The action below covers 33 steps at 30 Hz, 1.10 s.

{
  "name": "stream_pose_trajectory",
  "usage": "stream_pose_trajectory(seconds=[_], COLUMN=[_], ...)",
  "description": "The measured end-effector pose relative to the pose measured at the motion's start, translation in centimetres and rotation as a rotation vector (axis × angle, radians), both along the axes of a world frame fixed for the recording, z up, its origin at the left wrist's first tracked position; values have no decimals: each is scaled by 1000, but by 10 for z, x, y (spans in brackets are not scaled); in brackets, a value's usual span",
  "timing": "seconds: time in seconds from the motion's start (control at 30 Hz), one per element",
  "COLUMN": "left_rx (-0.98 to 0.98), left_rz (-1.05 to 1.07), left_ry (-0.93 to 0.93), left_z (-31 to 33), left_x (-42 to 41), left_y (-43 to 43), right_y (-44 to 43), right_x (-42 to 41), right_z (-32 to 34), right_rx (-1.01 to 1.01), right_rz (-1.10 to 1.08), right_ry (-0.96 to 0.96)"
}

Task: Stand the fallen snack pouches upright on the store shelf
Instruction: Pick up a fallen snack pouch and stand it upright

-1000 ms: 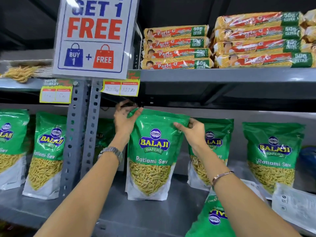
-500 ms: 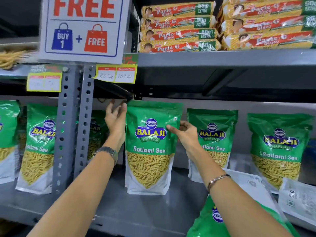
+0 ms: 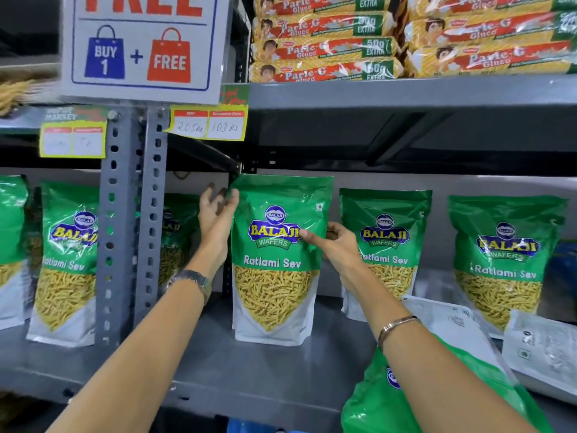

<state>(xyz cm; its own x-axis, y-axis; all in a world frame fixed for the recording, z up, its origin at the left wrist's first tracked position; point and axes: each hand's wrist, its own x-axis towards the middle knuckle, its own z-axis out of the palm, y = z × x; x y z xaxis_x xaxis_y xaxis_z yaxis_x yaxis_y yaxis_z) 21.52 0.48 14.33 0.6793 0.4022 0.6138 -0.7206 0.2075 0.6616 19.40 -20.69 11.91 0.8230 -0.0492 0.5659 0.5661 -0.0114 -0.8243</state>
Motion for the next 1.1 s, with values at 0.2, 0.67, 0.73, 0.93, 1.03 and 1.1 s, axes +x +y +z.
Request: stream_pose_trajectory(seconds=[0.2,0.67,0.73,0.93,1.03,1.1], left_rx=[129,292,298,302,310,327], left_rz=[-103,-332,-325,-316,-318,-315], left_ry=[202,343,338,328,332,334], left_z=[-69,-106,-107,-109,-109,-109], left_x=[-25,-31,-34,-47,-59,-68], left_y=[-6,2,2,5,8,10], right_y=[-1,2,2,2,4,5], right_x=[-2,-9,-13,-30,-44,-51], right_z=[-13,-31,-32,-32,-34,-34], right_rx=[-44,-240,-237,-233,-248,-244], right_rz=[112,162,156,156,164,163], right_ry=[148,188,182,171,156,149])
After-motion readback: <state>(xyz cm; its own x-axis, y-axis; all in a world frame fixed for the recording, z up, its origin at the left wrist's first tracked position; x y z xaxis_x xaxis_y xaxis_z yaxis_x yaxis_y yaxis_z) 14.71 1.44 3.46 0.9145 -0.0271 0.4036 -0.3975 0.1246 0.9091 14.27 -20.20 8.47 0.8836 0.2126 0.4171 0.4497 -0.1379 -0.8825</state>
